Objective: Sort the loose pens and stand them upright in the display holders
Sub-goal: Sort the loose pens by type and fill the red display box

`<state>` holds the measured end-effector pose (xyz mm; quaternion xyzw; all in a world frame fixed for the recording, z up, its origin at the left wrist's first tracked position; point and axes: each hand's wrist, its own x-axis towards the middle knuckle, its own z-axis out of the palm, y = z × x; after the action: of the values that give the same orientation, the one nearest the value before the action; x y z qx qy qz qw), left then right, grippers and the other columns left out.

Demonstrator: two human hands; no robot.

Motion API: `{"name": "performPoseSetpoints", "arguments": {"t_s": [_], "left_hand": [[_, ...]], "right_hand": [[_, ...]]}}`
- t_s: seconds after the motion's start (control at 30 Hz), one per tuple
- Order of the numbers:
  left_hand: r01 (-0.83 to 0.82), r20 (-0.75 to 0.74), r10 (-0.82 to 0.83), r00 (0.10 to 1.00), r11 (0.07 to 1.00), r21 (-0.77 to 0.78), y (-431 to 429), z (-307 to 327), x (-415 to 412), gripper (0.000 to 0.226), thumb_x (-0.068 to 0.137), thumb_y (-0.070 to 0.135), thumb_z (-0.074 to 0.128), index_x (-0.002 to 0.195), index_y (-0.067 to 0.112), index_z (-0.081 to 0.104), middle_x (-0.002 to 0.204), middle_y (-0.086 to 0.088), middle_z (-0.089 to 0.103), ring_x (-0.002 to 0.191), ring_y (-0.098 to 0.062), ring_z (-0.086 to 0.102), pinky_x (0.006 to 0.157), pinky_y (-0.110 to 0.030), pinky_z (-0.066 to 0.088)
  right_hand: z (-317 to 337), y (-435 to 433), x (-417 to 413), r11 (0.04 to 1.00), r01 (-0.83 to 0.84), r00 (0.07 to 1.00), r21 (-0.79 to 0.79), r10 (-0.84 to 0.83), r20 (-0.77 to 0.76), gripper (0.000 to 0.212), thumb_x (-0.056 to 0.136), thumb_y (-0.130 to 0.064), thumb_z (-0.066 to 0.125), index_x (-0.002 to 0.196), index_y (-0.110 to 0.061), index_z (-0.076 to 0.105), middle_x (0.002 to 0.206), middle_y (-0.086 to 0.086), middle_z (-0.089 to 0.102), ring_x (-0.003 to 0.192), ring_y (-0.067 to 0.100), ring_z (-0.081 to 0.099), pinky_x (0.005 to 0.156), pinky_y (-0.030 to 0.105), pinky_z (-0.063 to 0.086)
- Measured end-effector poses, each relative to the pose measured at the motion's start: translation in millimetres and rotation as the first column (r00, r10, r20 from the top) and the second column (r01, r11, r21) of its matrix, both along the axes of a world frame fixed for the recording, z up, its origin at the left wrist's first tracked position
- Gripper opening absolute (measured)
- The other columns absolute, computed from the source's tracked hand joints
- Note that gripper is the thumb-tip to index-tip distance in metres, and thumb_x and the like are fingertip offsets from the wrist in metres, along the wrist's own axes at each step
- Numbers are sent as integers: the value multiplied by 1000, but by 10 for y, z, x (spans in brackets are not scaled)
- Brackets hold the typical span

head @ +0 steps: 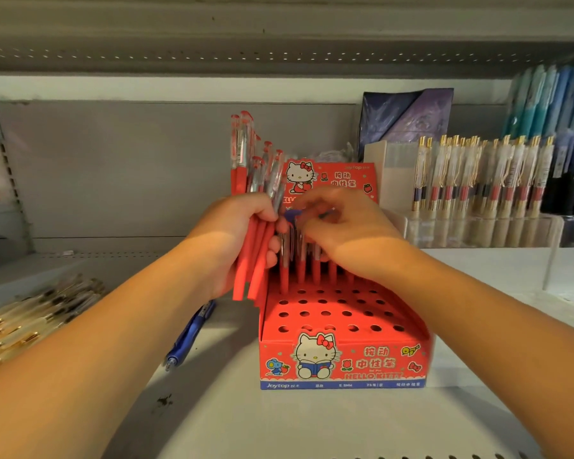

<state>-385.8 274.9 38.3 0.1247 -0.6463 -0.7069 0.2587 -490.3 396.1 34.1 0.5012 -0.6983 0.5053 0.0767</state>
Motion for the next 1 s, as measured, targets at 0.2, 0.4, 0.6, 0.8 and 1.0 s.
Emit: {"name": "performPoseSetpoints", "arguments": {"t_s": [0.2, 0.4, 0.6, 0.8, 1.0], "left_hand": [[97, -99, -108, 989, 989, -109, 118, -17, 73, 11, 87, 2, 51, 92, -2, 60, 67, -11, 66, 43, -17, 50, 39, -23, 43], [140, -57, -156, 986, 965, -221, 157, -36, 114, 15, 92, 6, 54, 95, -5, 64, 64, -12, 68, 48, -21, 62, 46, -25, 51], [97, -124, -117, 985, 983, -158, 183, -15, 118, 13, 93, 4, 52, 94, -1, 64, 74, -16, 72, 58, -28, 70, 47, -31, 55], [28, -162, -60, 985, 982, -189, 155, -4, 108, 11, 94, 2, 50, 93, 4, 61, 66, -10, 69, 53, -24, 67, 43, -31, 53], [-88, -199, 45, 979, 972, -216, 127, -10, 76, 13, 93, 1, 52, 91, 7, 62, 68, -9, 71, 54, -22, 69, 44, -28, 53]], "right_hand": [[129, 105, 72, 943, -195, 869, -269, 293, 399, 18, 93, -18, 66, 110, -12, 68, 93, 8, 74, 73, 14, 67, 53, 26, 52], [127, 154, 109, 905, -216, 806, -367, 377, 456, 10, 91, -9, 66, 100, -6, 63, 81, 7, 69, 66, 16, 64, 59, 24, 54], [184, 172, 136, 848, -199, 775, -491, 443, 451, 8, 93, -1, 61, 98, -7, 60, 95, 18, 68, 78, 23, 69, 71, 33, 59], [246, 241, 106, 833, -111, 826, -542, 380, 416, 21, 93, 3, 58, 97, -16, 64, 82, 8, 71, 68, 22, 71, 59, 35, 59], [244, 246, 33, 880, -38, 899, -473, 237, 368, 17, 92, 0, 62, 87, -15, 68, 88, 13, 73, 68, 18, 73, 53, 29, 57]]}}
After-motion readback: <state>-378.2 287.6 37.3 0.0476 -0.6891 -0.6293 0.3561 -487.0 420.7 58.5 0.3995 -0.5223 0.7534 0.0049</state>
